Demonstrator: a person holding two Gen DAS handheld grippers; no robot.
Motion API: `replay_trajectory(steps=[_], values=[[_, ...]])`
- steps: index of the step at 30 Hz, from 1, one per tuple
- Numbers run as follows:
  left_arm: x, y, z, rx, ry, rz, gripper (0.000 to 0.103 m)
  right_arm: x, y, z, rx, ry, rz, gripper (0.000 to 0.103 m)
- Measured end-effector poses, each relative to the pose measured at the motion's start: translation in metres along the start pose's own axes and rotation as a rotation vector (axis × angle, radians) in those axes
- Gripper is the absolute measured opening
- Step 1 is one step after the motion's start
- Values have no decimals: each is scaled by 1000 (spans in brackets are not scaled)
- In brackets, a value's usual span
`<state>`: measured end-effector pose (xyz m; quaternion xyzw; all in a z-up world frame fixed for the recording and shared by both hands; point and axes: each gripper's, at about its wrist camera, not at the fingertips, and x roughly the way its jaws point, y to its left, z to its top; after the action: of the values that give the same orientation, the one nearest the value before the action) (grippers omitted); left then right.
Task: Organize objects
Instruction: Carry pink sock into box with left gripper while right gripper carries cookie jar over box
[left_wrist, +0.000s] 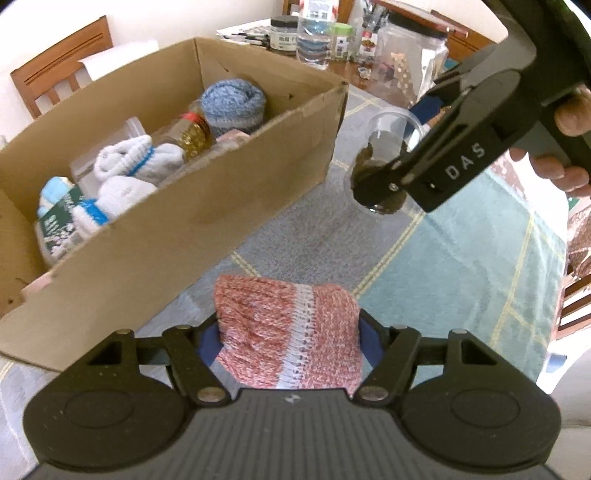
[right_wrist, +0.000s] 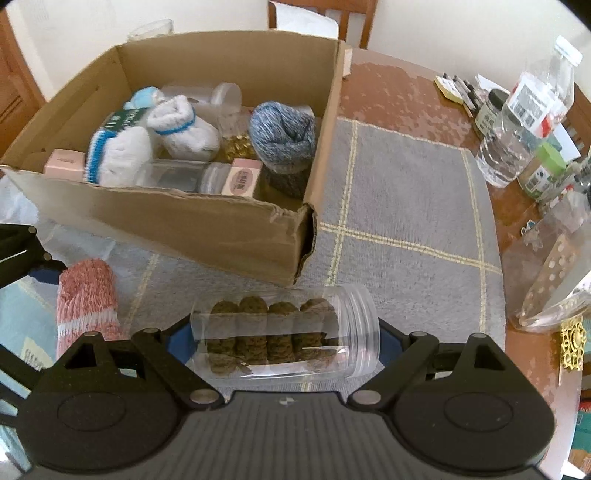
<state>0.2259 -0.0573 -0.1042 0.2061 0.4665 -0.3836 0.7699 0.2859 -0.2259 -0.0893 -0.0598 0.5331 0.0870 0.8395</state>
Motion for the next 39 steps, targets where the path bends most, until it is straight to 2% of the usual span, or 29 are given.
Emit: replay_trajectory(steps=[5, 10, 15, 20, 26, 33, 39], values=[[-19, 4, 16, -18, -11, 10, 71, -17, 0, 0, -36, -11, 36, 95], [-53, 5, 28, -40, -44, 25, 71, -44, 5, 2, -91, -36, 66, 95], [-79, 17, 46, -60, -85, 45, 71, -72, 10, 12, -142, -90, 96, 95], [-93, 34, 71, -59, -129, 102, 71, -91, 16, 25, -172, -148, 118, 95], [-85, 57, 109, -56, -170, 136, 71, -97, 20, 37, -172, -185, 126, 95], [-60, 81, 153, -69, -181, 156, 72, -98, 20, 45, -154, -208, 130, 95], [-40, 91, 179, -82, -190, 142, 74, -95, 19, 55, -142, -216, 137, 95]])
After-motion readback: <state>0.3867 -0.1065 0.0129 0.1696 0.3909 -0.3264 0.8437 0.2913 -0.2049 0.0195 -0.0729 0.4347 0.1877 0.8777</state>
